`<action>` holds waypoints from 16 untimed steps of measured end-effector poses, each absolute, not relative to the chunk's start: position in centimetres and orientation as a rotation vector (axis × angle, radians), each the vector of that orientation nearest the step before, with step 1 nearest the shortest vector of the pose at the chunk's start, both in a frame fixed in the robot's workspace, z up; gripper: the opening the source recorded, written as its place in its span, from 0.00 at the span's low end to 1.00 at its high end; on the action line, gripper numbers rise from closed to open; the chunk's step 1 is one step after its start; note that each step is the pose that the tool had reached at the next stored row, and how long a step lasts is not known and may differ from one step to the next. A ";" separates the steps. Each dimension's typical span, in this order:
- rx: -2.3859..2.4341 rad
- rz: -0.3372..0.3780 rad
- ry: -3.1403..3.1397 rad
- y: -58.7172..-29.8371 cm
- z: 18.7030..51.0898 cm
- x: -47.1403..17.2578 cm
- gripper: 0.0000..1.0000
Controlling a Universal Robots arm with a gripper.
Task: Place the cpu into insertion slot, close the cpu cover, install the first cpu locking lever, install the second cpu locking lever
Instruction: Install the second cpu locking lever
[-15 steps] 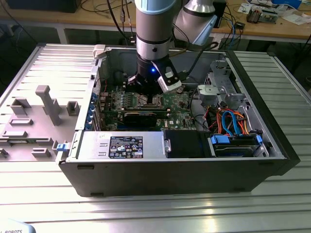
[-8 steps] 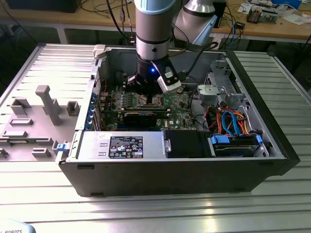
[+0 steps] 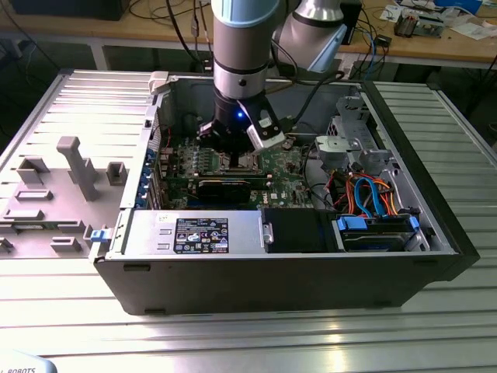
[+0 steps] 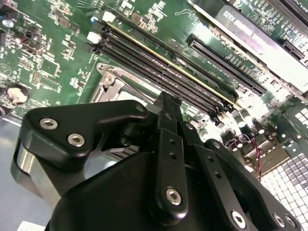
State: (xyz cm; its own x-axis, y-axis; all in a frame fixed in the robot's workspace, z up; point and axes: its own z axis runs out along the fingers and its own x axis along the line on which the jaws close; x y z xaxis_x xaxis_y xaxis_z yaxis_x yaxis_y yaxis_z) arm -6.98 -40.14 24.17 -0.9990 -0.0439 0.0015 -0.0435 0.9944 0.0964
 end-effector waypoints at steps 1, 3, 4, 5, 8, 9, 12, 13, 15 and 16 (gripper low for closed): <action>0.069 -0.152 -3.133 -40.1 24.1 -7.0 0.11; 0.070 -0.152 -3.131 -40.1 23.9 -7.1 0.11; 0.071 -0.152 -3.129 -40.1 23.7 -7.3 0.11; 0.074 -0.153 -3.127 -40.1 23.5 -7.5 0.11; 0.080 -0.157 -3.120 -40.1 23.1 -7.9 0.11; 0.082 -0.159 -3.118 -40.1 23.1 -8.0 0.11; 0.090 -0.168 -3.112 -40.1 22.8 -8.5 0.11; 0.091 -0.168 -3.110 -40.1 22.7 -8.5 0.11; 0.092 -0.170 -3.107 -40.1 22.4 -8.7 0.11; 0.092 -0.171 -3.106 -40.1 22.3 -8.7 0.11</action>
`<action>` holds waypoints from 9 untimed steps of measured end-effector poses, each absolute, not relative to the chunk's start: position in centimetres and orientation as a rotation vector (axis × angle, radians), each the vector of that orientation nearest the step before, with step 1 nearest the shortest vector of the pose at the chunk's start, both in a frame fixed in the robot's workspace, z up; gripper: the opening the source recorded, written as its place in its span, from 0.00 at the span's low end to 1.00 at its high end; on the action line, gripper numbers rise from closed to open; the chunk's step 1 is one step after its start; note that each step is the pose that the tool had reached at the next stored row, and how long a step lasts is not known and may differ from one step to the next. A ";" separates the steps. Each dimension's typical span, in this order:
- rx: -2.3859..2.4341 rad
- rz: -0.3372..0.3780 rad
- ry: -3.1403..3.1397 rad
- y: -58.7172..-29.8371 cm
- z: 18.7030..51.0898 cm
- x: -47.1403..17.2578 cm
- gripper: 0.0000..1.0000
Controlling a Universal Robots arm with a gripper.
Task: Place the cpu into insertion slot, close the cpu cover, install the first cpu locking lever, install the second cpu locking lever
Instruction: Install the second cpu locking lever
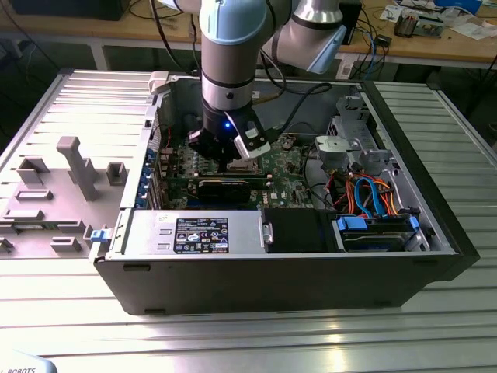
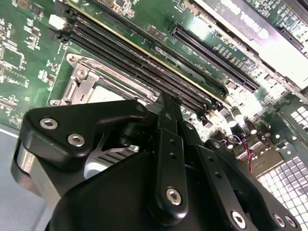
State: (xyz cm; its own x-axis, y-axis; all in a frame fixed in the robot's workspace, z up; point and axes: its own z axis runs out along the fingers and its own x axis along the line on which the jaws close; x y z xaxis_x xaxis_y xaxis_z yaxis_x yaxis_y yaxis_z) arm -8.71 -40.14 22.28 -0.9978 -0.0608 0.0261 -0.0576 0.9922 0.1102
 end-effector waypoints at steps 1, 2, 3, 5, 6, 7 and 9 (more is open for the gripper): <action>0.092 -0.171 -3.105 -40.1 22.2 -8.7 0.11; 0.092 -0.172 -3.105 -40.1 22.0 -8.8 0.11; 0.092 -0.173 -3.105 -40.1 21.9 -8.8 0.11; 0.093 -0.177 -3.104 -40.1 21.7 -8.8 0.11; 0.093 -0.178 -3.104 -40.1 21.6 -8.8 0.11; 0.093 -0.181 -3.103 -40.1 21.5 -8.9 0.11; 0.095 -0.185 -3.102 -40.1 21.3 -9.0 0.11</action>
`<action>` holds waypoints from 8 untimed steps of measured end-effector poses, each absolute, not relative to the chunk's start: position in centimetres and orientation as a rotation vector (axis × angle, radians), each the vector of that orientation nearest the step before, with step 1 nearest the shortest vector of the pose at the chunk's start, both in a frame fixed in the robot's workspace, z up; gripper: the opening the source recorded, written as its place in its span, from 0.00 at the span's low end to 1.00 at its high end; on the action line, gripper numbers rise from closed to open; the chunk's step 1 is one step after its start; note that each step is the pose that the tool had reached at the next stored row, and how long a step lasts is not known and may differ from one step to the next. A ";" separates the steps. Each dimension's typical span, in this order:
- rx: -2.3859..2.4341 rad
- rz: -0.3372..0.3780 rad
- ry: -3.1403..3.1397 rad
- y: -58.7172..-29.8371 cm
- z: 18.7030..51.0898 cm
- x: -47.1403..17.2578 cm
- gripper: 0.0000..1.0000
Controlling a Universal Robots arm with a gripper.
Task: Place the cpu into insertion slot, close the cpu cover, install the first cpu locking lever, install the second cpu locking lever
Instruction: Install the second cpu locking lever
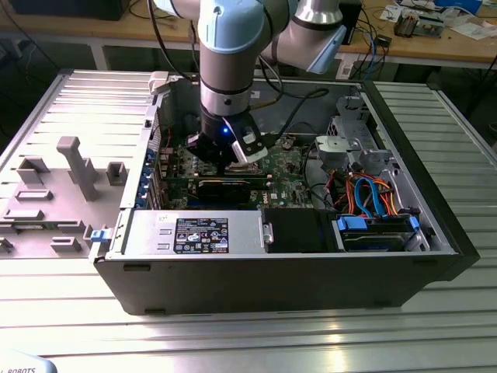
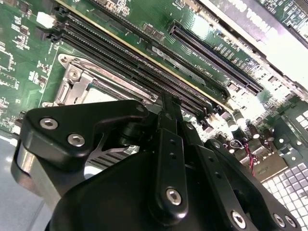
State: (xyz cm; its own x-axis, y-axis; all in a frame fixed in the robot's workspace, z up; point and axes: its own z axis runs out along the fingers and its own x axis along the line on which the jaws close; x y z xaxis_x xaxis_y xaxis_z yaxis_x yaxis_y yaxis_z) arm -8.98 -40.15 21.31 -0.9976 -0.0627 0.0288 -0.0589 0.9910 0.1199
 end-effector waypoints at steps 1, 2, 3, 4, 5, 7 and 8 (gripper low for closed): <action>0.096 -0.189 -3.102 -40.1 21.2 -9.0 0.11; 0.096 -0.192 -3.102 -40.1 21.2 -9.0 0.11; 0.097 -0.196 -3.101 -40.1 21.1 -9.1 0.11; 0.097 -0.199 -3.101 -40.1 21.0 -9.1 0.11; 0.098 -0.203 -3.101 -40.1 20.9 -9.1 0.11; 0.099 -0.211 -3.100 -40.1 20.8 -9.2 0.11; 0.099 -0.216 -3.100 -40.1 20.7 -9.2 0.11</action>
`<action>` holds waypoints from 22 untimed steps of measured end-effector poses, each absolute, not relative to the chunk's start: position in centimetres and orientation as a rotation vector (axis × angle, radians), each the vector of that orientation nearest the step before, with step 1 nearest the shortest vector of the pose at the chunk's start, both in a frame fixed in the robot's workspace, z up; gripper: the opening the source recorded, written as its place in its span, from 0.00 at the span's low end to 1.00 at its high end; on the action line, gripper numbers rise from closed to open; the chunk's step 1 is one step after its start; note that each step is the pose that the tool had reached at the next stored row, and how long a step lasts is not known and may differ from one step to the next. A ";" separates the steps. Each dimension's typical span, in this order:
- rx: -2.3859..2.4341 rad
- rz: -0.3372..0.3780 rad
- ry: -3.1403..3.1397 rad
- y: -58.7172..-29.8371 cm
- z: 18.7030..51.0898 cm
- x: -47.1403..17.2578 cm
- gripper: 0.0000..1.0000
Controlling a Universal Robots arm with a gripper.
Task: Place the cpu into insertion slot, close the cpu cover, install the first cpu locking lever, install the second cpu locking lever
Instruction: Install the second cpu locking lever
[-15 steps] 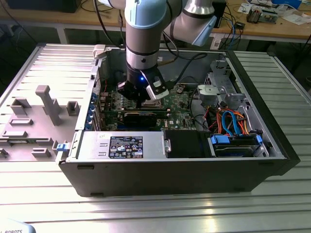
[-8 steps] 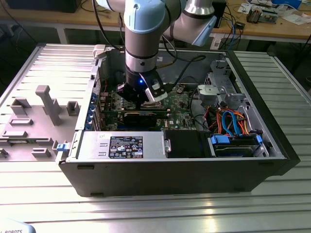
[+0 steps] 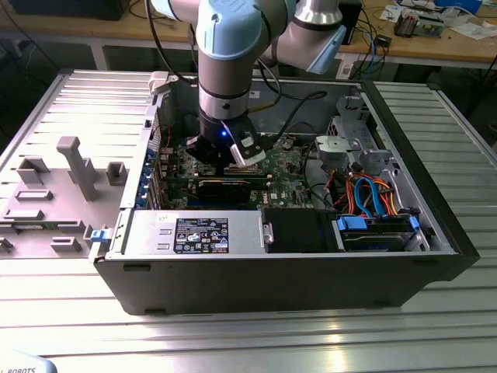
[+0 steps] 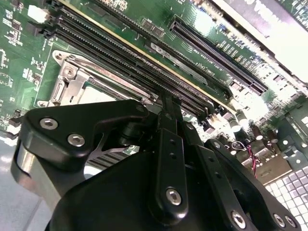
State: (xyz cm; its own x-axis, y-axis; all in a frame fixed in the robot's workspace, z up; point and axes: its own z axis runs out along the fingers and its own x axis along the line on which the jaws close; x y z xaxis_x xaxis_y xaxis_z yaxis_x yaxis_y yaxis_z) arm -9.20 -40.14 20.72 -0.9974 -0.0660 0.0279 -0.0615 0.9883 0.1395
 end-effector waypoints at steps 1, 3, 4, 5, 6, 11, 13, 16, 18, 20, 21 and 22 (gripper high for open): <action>0.100 -0.225 -3.099 -40.1 20.6 -9.2 0.11; 0.101 -0.237 -3.098 -40.1 20.4 -9.3 0.11; 0.101 -0.239 -3.098 -40.1 20.4 -9.3 0.11; 0.101 -0.240 -3.097 -40.0 20.3 -9.3 0.11; 0.101 -0.242 -3.097 -40.0 20.3 -9.3 0.11; 0.101 -0.244 -3.095 -39.8 20.0 -9.4 0.11; 0.101 -0.246 -3.094 -39.6 20.0 -9.5 0.11; 0.102 -0.246 -3.094 -39.5 20.0 -9.5 0.11; 0.102 -0.246 -3.094 -39.5 20.0 -9.6 0.11; 0.102 -0.246 -3.094 -39.5 20.1 -9.6 0.11; 0.102 -0.246 -3.094 -39.5 20.2 -9.6 0.11; 0.102 -0.246 -3.094 -39.5 20.3 -9.6 0.11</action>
State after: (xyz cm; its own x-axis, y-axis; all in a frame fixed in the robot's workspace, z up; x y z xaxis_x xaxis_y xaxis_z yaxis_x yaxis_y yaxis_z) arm -9.60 -39.45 20.26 -0.9972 -0.0685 0.0306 -0.0628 0.9853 0.1592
